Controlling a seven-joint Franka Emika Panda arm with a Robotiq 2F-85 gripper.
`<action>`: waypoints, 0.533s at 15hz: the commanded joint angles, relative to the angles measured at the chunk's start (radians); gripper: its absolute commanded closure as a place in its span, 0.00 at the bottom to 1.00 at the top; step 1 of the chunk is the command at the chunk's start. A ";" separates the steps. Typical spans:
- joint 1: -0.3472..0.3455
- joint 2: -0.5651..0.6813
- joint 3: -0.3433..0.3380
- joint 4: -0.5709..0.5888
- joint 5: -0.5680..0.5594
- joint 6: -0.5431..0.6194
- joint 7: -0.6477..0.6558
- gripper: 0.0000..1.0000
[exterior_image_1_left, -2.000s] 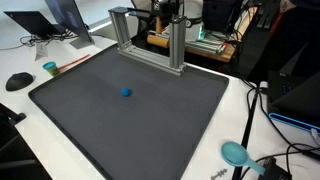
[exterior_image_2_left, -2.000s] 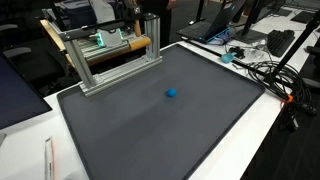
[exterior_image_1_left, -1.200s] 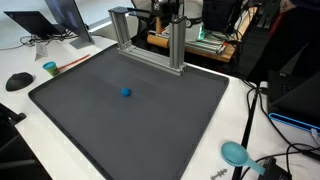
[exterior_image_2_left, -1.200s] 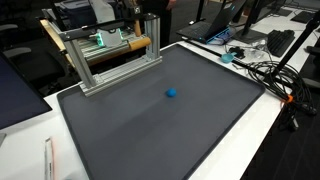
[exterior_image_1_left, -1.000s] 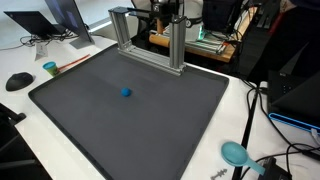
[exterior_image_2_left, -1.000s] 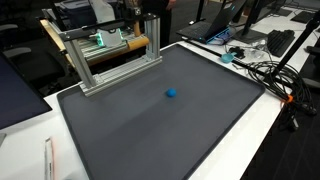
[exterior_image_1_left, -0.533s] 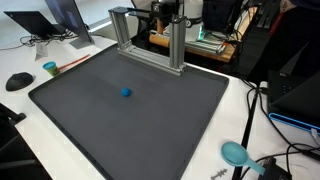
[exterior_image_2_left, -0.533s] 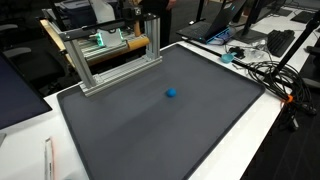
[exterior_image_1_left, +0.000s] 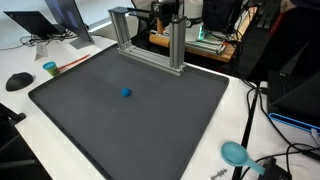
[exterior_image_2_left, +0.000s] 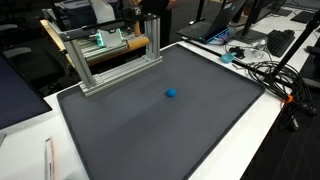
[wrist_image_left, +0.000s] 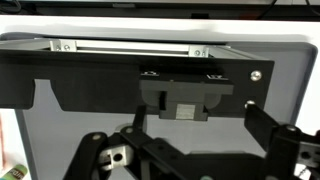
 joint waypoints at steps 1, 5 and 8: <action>-0.006 0.001 0.005 0.002 0.003 -0.002 -0.003 0.00; -0.038 0.029 0.045 -0.004 -0.032 0.077 0.126 0.00; -0.038 0.042 0.047 -0.015 -0.029 0.128 0.144 0.00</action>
